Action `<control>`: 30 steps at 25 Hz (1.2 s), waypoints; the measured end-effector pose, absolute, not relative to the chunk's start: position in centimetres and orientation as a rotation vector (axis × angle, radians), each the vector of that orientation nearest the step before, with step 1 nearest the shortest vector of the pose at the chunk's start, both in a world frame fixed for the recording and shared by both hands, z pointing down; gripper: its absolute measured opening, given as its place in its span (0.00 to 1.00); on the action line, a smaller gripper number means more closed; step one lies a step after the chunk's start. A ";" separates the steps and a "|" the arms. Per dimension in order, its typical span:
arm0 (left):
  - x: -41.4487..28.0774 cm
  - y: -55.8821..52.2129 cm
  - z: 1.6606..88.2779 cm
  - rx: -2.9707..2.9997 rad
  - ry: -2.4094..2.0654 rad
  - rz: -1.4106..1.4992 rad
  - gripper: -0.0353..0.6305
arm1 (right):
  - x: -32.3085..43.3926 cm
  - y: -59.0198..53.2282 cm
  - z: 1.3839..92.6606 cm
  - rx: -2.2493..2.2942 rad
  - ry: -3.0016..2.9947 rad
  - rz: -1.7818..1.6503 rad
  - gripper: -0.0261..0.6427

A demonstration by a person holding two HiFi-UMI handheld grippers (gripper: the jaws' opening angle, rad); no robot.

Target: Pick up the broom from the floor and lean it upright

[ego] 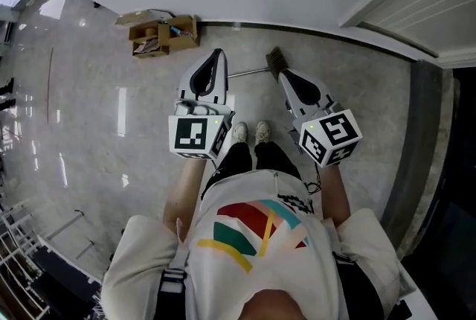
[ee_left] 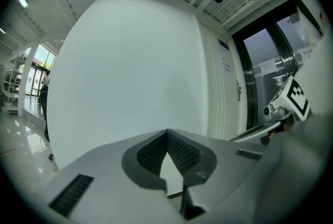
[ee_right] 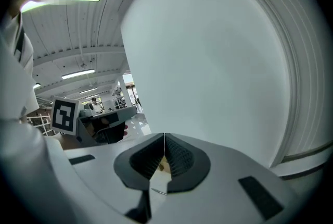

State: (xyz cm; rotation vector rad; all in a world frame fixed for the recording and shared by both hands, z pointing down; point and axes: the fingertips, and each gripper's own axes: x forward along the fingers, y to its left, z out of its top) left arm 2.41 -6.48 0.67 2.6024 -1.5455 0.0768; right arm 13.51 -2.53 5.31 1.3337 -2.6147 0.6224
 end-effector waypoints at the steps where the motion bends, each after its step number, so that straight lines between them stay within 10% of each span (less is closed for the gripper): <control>1: 2.3 -6.9 1.0 2.596 -1.549 0.072 0.12 | 13.1 -3.0 5.7 1.312 -2.616 0.612 0.06; 17: -10.5 -13.1 14.1 2.313 -1.822 -0.021 0.12 | -0.5 -11.3 17.9 0.802 -2.637 0.336 0.06; 30: -24.9 -15.7 59.3 2.025 -2.139 0.033 0.12 | -12.6 -17.7 67.2 0.249 -2.538 0.230 0.32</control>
